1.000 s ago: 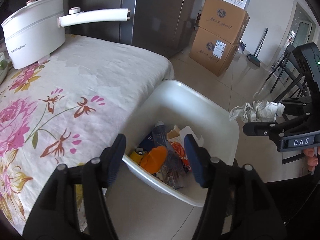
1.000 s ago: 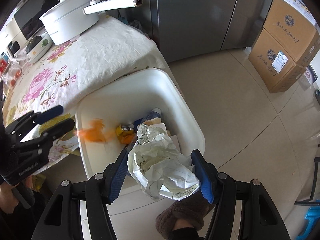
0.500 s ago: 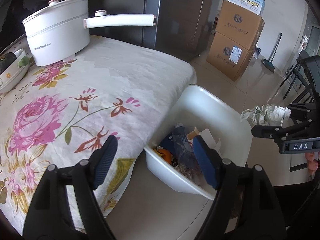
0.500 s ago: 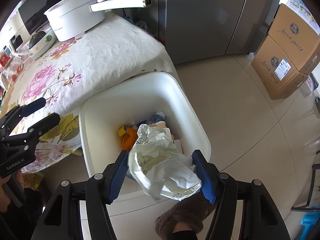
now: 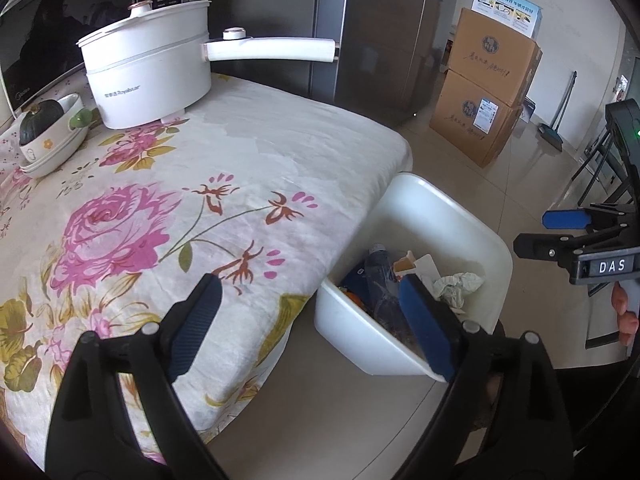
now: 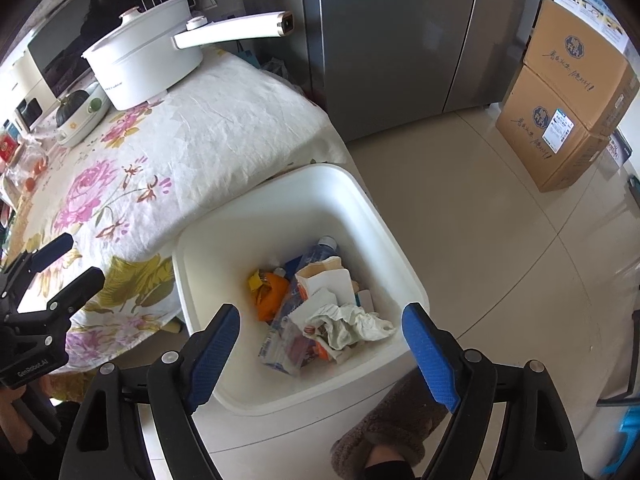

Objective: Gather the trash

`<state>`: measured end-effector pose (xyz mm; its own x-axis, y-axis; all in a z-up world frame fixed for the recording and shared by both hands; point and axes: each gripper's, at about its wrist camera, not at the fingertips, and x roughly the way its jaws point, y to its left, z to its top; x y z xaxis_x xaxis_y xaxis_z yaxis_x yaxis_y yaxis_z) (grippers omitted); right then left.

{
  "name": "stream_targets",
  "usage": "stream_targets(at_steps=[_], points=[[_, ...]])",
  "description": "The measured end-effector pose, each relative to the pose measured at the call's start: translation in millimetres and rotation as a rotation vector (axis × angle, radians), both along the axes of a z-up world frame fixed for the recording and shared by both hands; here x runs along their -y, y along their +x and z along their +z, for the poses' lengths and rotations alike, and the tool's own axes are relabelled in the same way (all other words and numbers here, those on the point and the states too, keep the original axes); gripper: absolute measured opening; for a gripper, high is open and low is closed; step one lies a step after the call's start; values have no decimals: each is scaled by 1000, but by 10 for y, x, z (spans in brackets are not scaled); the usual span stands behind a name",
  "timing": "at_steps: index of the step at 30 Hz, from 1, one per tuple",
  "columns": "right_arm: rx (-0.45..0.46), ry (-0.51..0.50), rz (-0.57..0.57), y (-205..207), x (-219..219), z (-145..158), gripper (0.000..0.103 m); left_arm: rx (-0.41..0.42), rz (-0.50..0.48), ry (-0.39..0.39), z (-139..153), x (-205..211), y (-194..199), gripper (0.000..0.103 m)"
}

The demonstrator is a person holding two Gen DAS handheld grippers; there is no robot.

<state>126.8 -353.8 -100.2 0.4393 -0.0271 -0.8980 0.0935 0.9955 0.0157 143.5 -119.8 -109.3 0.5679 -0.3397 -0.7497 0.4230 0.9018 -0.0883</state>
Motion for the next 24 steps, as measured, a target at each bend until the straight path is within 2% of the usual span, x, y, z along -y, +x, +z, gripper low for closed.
stream_targets(at_steps=[6, 9, 14, 16, 22, 24], points=[[66, -14, 16, -129, -205, 228, 85, 38, 68, 29, 162, -233, -164, 96], [134, -36, 29, -240, -380, 406, 86, 63, 155, 41, 268, -389, -306, 99], [256, -49, 70, -512, -670, 679, 91, 20, 299, 18, 377, -690, -541, 102], [298, -64, 79, -656, -792, 752, 91, 28, 332, 5, 449, -795, -671, 102], [430, -119, 111, -1019, -1189, 956, 91, 141, 418, 33, 717, -968, -1051, 102], [472, -138, 98, -1105, -1266, 1018, 96, 172, 433, 37, 784, -1009, -1151, 102]])
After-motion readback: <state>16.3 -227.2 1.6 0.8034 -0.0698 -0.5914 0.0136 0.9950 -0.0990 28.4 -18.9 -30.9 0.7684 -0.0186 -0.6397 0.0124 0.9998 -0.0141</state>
